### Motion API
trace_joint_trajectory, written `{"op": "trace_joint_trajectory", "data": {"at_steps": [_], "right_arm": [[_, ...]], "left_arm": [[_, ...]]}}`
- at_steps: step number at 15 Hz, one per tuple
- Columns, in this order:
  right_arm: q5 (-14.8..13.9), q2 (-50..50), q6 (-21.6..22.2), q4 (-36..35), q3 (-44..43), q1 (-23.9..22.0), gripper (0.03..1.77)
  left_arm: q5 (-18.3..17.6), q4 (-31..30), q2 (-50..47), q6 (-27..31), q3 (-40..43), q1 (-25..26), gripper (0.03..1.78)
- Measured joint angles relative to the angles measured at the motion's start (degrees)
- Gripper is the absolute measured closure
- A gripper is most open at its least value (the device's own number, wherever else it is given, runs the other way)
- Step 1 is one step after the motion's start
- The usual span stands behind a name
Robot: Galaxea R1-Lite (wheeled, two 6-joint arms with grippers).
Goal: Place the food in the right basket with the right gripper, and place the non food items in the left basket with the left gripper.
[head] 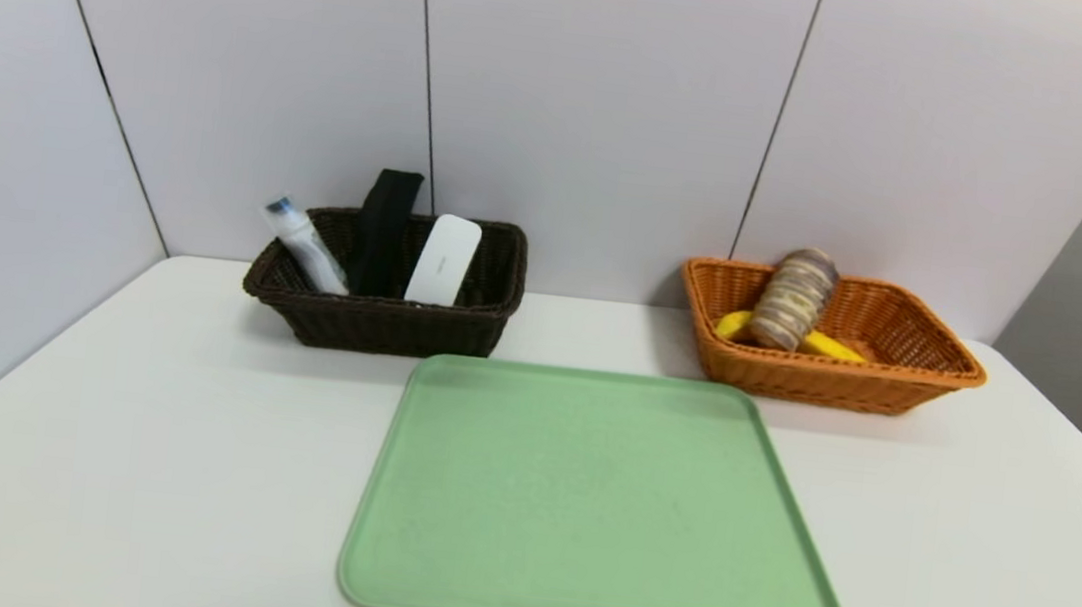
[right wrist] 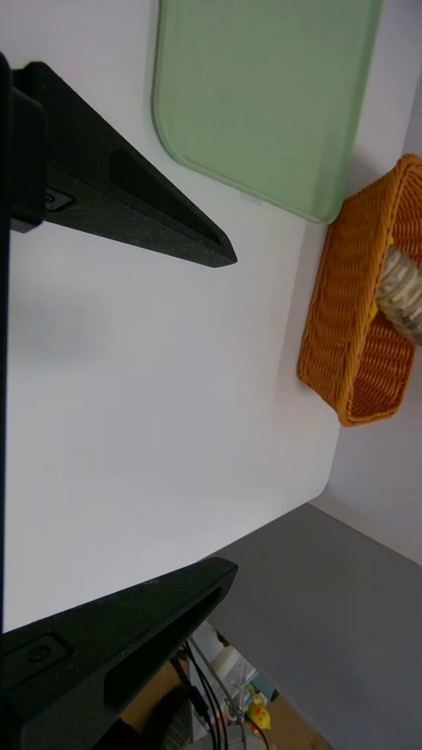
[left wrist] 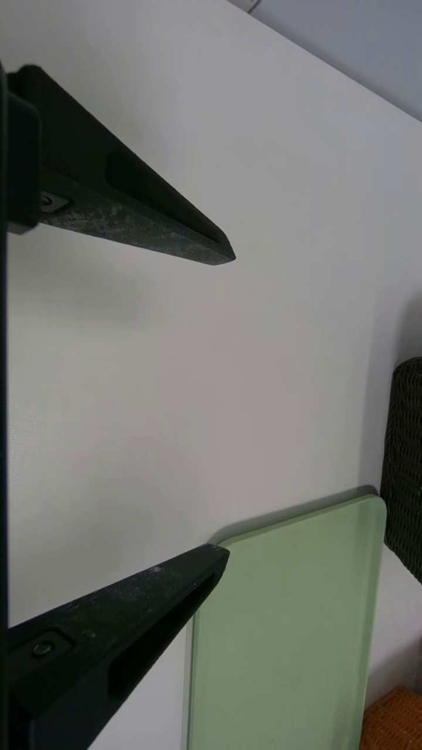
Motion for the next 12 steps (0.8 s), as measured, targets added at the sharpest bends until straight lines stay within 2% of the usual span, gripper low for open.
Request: {"op": "trace_joint_trajectory", "data": {"at_steps": [2,6,12], "right_arm": [[0.0,-0.3,0.0,1.8,-3.3,0.7,0.09],[0.0,-2.0,0.4,12.0,-10.6,4.2,0.09],[0.7,-6.6,0.5,12.9,-11.1,4.2,0.09]], "left_arm": [[-0.2,0.6,-1.7,0.1,-0.1,0.0,0.12],[-0.3,4.4,-5.3,0.1,-1.2,-0.1,0.12],[-0.4,3.4,-9.1,0.1,-2.0,-1.0,0.12]]}}
